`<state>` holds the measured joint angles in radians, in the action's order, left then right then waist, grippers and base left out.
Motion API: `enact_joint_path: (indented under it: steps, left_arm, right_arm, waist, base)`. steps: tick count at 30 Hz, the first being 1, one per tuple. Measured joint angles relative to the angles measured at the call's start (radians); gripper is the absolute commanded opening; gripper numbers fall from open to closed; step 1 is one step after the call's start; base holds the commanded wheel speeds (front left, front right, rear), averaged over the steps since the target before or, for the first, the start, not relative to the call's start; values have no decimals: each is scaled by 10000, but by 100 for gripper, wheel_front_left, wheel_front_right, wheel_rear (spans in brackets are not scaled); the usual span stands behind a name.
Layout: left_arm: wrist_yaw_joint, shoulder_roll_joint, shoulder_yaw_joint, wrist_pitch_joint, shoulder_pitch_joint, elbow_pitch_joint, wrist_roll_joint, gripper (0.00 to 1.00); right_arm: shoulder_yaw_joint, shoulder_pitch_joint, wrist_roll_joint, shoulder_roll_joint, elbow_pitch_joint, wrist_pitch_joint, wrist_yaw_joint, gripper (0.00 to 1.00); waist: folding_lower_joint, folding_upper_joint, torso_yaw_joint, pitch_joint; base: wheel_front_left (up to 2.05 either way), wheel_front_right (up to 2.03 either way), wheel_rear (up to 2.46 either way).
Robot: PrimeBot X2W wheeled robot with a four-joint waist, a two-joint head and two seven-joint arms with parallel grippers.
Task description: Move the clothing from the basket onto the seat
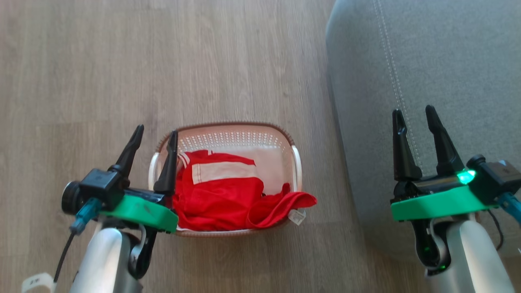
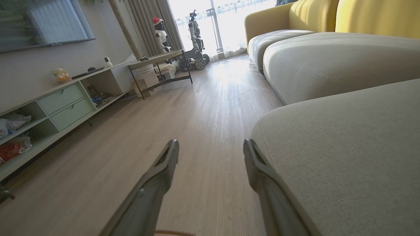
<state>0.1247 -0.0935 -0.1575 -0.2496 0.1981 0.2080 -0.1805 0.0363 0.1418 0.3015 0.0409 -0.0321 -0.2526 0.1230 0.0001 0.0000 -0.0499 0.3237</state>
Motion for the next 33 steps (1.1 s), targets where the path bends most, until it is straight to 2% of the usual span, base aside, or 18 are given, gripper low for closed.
enact_joint_path:
  steps: [13,26,33]
  left_arm:
    - [0,-201,-842,59,1630,2805,-111,100]
    - [0,-343,-2288,1060,3945,5977,-821,100]
    - [0,-512,-3016,1797,5110,7455,-1653,100]
  right_arm:
    - [372,642,197,4,357,-2,2,100]
    - [589,1360,431,10,938,-29,2,100]
    - [686,1897,696,13,1384,-29,2,100]
  waist:
    - [0,0,-382,1089]
    - [0,0,-685,2382]
    - [0,0,-889,3302]
  base:
    - [0,0,0]
    - [0,0,0]
    - [0,0,0]
